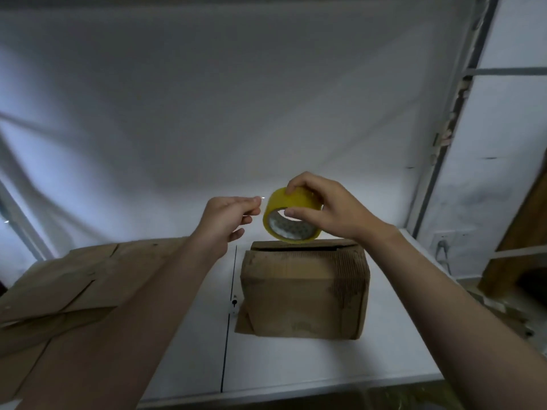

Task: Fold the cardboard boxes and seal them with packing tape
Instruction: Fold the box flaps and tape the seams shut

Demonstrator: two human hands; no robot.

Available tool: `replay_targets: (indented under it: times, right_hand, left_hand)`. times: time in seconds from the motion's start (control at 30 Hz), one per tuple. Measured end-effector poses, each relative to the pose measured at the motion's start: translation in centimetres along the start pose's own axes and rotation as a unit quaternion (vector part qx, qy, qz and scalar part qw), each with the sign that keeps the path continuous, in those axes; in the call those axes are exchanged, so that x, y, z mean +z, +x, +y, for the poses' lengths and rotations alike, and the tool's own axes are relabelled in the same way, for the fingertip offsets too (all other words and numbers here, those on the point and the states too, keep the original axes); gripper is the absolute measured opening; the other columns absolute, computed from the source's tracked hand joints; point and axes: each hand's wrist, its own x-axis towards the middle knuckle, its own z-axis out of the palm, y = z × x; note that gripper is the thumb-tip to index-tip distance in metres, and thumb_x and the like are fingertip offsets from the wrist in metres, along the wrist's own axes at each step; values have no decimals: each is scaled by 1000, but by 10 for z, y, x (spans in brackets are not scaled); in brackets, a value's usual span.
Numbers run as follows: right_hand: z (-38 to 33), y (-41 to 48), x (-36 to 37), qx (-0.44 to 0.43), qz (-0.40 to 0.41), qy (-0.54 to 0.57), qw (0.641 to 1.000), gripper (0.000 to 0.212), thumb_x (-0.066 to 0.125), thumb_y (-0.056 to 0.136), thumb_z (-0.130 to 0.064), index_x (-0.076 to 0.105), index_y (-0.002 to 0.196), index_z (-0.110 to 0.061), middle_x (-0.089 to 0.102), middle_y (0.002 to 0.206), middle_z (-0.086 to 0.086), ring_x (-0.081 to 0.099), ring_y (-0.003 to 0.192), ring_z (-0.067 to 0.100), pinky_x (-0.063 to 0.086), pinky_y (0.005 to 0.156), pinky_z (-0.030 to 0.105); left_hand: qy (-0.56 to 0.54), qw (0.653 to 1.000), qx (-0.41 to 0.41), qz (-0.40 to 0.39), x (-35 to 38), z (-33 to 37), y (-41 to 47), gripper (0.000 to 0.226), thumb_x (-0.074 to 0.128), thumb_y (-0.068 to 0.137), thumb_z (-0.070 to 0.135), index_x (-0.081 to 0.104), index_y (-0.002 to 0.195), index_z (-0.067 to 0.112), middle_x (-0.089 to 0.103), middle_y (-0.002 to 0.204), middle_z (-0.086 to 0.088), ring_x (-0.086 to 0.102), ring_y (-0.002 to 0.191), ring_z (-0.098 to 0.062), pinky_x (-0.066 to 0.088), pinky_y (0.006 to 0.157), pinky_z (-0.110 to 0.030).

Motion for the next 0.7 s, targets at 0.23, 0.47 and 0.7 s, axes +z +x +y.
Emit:
replay_targets:
  times: [0.23,0.47,0.7]
  right_hand:
    - [19,-8,-13,43,-47,-39,997,34,81,83,-42,63,111,-40,61,112,-15,58,105,10,54,80,26]
    - [27,-11,-26,88,-71,-74,991,30,84,80,-35,69,105,-41,63,107,-23,59,103,2,49,75,16]
    - [56,-28,-14,124,-55,-30,990,32,85,77,-39,75,107,-41,66,107,-26,61,104,1,53,77,16]
  left_hand:
    - [-35,998,-45,5,-8,-26,11,21,76,89,34,76,101,17,76,95,4,66,88,-13,51,74,-31]
    - [-49,997,-55,8,-14,-46,26,20,75,90,32,75,100,15,77,95,3,68,88,-14,55,80,-34]
    - [-58,997,-41,21,9,-83,31,22,70,93,31,75,85,11,77,94,-2,71,94,-15,43,86,-32]
